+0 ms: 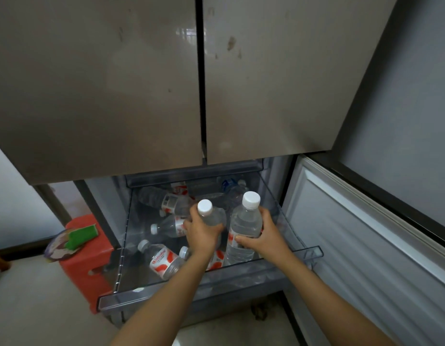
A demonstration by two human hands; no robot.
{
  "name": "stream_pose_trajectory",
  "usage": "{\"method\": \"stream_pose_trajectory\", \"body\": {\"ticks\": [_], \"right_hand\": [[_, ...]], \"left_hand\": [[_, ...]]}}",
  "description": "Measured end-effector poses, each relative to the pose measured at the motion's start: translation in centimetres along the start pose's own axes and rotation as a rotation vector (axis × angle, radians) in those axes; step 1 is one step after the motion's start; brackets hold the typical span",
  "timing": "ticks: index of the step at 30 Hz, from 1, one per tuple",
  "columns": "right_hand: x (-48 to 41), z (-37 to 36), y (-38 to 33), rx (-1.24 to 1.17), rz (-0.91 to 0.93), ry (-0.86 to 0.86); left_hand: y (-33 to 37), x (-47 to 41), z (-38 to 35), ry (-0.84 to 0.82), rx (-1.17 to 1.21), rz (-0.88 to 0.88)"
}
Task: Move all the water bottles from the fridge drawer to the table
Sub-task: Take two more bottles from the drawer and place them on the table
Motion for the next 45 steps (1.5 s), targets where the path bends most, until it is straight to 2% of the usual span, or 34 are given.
{"method": "stream_pose_trajectory", "body": {"ticks": [8, 12, 15, 19, 23, 28, 35, 37, 45], "right_hand": [[-0.6, 0.2, 0.1, -0.027, -0.036, 0.0], [-1.3, 0.4, -0.2, -0.032, -0.036, -0.009], [-1.8, 0.4, -0.8, -0.03, -0.027, -0.01], [-2.0, -0.2, -1.9, 0.015, 0.032, -0.025], [-2.1, -1.2, -4.8, 0.073, 0.158, -0.088], [-1.5, -3.7, -11.5, 0.094, 0.379, -0.219], [0.7, -8.0, -17.6, -0.127, 0.551, -0.439], [1.0, -10.1, -18.6, -0.152, 0.567, -0.523], [2.7, -20.8, -19.6, -0.078, 0.556, -0.885]], "left_hand": [[0.2, 0.5, 2.7, 0.091, 0.163, -0.085], [2.5, 0.8, 5.0, 0.109, 0.154, -0.264], [3.9, 1.0, 7.5, 0.134, 0.23, -0.349], [4.6, 1.5, 10.7, 0.24, 0.428, -0.342], [5.3, 2.0, 14.4, 0.352, 0.472, -0.331], [6.9, 3.5, 19.6, 0.501, 0.484, -0.37], [6.2, 6.6, 27.2, 0.82, 0.402, -0.419], [5.3, 7.8, 29.2, 0.922, 0.338, -0.389], [0.0, 15.0, 33.9, 1.144, 0.063, -0.159]]}}
Point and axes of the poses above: each hand's wrist, its own x-axis away from the middle knuckle, its own z-axis out of the back of the hand, y = z × x, the point moved 3 cm from there along -x, towards the middle knuckle, and after that the axes turned 9 degrees about -z, right-handed, at the moved point
